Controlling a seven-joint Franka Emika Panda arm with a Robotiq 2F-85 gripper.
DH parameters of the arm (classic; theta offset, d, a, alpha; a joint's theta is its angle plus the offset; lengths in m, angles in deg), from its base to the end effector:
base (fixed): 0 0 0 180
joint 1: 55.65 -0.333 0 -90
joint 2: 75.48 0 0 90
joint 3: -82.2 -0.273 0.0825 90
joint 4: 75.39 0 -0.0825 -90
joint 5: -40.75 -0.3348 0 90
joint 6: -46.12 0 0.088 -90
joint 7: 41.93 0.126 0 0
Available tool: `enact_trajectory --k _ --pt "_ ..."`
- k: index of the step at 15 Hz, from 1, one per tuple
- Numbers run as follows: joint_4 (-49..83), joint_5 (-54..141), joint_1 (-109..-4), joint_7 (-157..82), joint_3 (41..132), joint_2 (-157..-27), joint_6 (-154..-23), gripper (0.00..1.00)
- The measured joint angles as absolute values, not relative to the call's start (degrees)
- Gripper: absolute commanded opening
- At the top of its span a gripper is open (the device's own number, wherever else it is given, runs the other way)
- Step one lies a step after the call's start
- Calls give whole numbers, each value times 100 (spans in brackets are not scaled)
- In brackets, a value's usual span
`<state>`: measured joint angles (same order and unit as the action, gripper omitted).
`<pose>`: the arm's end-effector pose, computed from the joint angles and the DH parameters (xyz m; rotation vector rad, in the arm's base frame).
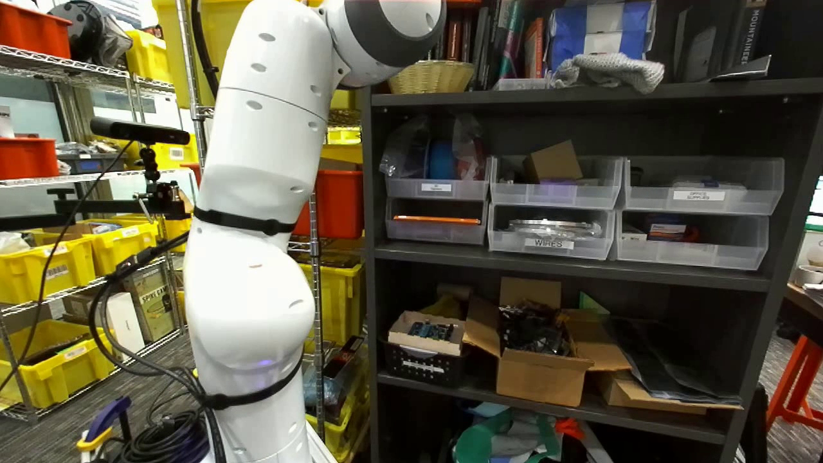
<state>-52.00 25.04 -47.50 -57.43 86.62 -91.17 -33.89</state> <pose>0.4449 -0.0482 0.8506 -2.8725 -0.3037 -1.1214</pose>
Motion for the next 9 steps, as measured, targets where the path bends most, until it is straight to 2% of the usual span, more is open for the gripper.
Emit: enact_trajectory --k 9 --pt "-5184 2504 -4712 -6236 8624 -9104 -3271 56"
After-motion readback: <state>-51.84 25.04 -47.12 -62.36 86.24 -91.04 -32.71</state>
